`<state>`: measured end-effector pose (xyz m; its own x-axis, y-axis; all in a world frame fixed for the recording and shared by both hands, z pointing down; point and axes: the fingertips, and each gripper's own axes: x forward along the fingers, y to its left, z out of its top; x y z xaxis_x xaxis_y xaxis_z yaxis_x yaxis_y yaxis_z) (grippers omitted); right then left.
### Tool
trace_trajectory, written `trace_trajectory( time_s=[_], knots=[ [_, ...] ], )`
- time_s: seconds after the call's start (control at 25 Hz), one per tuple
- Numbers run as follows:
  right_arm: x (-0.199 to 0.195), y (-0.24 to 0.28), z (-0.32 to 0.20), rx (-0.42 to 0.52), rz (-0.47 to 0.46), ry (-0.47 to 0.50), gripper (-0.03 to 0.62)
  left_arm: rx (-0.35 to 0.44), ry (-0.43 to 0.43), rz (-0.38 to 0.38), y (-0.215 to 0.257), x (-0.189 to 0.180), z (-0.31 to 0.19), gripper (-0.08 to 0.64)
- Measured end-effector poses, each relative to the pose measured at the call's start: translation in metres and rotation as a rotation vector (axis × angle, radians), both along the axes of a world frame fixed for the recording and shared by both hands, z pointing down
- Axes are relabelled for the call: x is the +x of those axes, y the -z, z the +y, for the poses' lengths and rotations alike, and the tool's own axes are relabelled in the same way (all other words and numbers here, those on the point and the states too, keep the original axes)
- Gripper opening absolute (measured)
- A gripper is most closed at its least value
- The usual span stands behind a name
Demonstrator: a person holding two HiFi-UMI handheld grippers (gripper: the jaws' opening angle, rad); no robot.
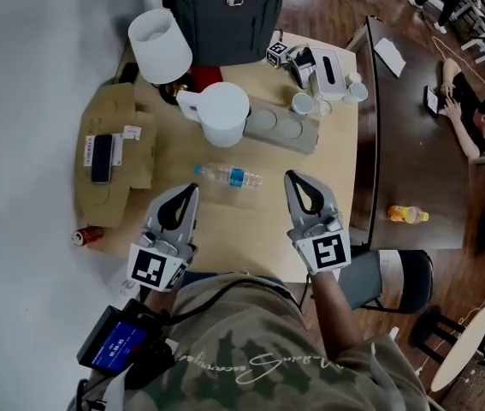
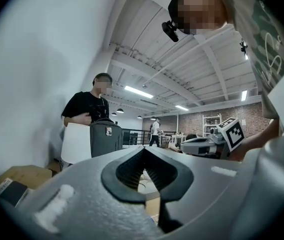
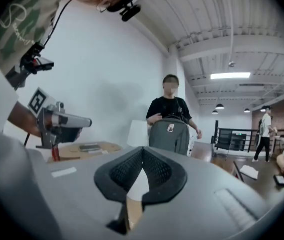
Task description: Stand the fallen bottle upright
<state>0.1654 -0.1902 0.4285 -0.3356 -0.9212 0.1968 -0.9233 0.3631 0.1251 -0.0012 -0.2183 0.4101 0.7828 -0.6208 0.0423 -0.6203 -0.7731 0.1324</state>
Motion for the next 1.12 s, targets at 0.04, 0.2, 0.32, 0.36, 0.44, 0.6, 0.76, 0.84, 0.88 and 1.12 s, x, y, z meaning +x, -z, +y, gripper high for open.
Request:
trace_trajectory(
  time_s=[0.04,0.2,0.32,0.36,0.44,0.6,0.76,0.84,0.88,1.12],
  knots=[
    [-0.004,-0.005,-0.003,-0.024,0.059,0.026,0.003,0.001,0.0,-0.001,0.001,0.001,0.0,0.002],
    [-0.027,-0.053,-0.01,-0.174,0.39,0.169,0.003,0.028,-0.001,-0.004,0.008,-0.001,-0.003,0.002],
    [-0.044,-0.117,-0.017,-0.315,0.575,0.315,0.005,0.032,0.0,-0.025,0.004,-0.005,-0.004,0.003],
    [-0.05,-0.14,-0.019,-0.381,0.61,0.362,0.019,0.035,-0.006,-0.03,0.003,-0.003,-0.003,0.003],
    [-0.061,-0.184,-0.02,-0.523,0.677,0.453,0.189,0.039,-0.021,-0.025,0.005,0.001,0.0,0.002],
    [-0.076,-0.24,-0.023,-0.687,0.779,0.56,0.239,0.042,-0.021,-0.052,0.007,0.002,0.0,0.003],
    [-0.087,-0.276,-0.029,-0.783,0.822,0.608,0.249,0.005,0.017,-0.042,0.001,-0.015,-0.006,0.003],
    [-0.094,-0.295,-0.029,-0.84,0.832,0.638,0.255,-0.008,0.034,-0.039,-0.003,-0.023,-0.007,0.003],
    [-0.097,-0.307,-0.027,-0.874,0.839,0.656,0.284,-0.015,0.041,-0.041,-0.006,-0.027,-0.007,0.002],
    [-0.097,-0.4,-0.02,-0.981,0.981,0.698,0.316,-0.04,0.07,-0.05,-0.019,-0.049,-0.007,0.003]
  ],
)
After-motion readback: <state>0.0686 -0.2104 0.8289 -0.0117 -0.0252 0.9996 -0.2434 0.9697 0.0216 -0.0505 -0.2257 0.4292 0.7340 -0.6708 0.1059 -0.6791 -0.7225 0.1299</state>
